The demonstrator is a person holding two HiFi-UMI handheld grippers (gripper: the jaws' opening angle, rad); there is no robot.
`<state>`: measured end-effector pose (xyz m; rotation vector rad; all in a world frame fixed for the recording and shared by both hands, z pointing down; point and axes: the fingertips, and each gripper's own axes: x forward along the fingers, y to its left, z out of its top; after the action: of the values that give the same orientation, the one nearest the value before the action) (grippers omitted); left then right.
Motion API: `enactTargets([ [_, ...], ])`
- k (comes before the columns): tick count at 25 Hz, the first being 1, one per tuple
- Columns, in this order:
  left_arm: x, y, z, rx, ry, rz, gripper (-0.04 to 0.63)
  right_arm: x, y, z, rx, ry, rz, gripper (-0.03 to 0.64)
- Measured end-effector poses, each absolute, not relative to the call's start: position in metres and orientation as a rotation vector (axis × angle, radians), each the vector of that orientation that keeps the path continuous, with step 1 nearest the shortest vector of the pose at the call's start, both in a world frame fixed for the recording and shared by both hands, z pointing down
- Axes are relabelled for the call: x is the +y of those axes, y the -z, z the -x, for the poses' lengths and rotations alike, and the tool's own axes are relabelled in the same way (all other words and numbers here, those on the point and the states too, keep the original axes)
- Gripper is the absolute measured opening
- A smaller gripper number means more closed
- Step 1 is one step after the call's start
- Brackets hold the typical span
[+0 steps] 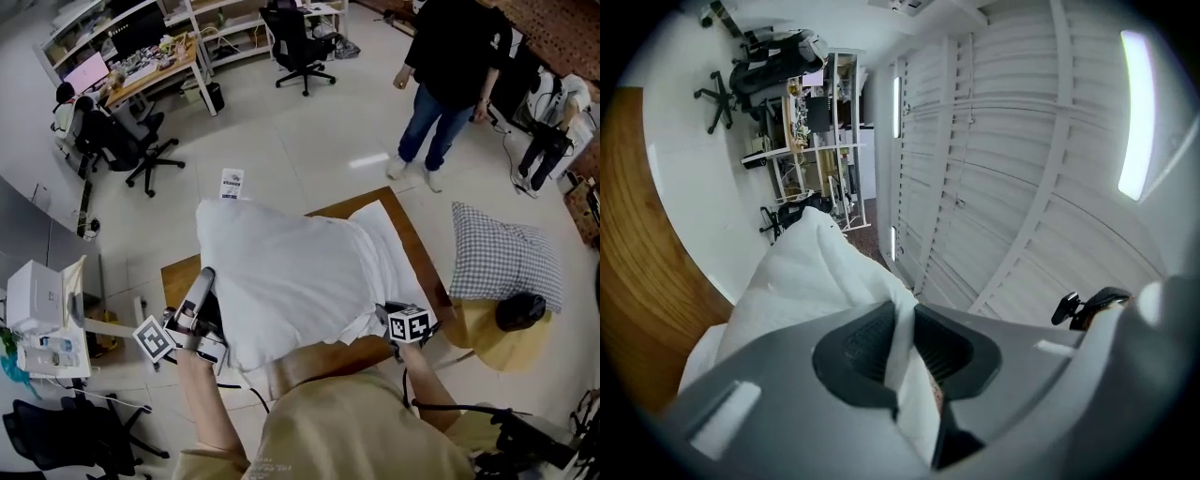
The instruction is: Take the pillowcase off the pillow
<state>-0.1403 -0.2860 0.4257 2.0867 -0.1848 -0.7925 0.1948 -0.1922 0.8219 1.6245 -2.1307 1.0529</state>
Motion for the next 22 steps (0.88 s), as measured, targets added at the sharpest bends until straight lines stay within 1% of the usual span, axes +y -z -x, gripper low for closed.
enactTargets([
  [4, -0.279, -0.430, 0.149, -0.132, 0.841, -2.043, 0.064, -0.183, -0.874, -0.224, -2.000, -0.930, -1.629, 0.036],
  [8, -0.275, -0.401, 0.146, -0.099, 0.898, -1.979, 0.061, -0.183, -0.907, -0.265, -1.862, -0.782, -1.578, 0.032],
  [12, -0.269, -0.396, 0.135, -0.111, 0.868, -2.030, 0.060, -0.193, -0.933, -0.295, -1.834, -0.867, -1.595, 0.031],
  [15, -0.265, -0.410, 0.135, -0.128, 0.806, -2.074, 0.061, -0.194, -0.914, -0.278, -1.966, -0.953, -1.523, 0.034],
  [16, -0.261, -0.413, 0.137, -0.127, 0.795, -2.083, 0.061, -0.191, -0.897, -0.271, -2.020, -0.964, -1.496, 0.053],
  [17, -0.257, -0.413, 0.138, -0.123, 0.795, -2.089, 0.061, -0.188, -0.874, -0.267, -2.076, -0.961, -1.476, 0.109],
  [19, -0.253, -0.410, 0.138, -0.103, 0.805, -2.098, 0.061, -0.186, -0.817, -0.263, -2.190, -0.909, -1.440, 0.249],
  [20, -0.252, -0.408, 0.136, -0.093, 0.805, -2.104, 0.061, -0.187, -0.789, -0.262, -2.236, -0.869, -1.413, 0.301],
  [22, -0.250, -0.407, 0.133, -0.083, 0.790, -2.130, 0.061, -0.196, -0.749, -0.257, -2.298, -0.775, -1.351, 0.311],
])
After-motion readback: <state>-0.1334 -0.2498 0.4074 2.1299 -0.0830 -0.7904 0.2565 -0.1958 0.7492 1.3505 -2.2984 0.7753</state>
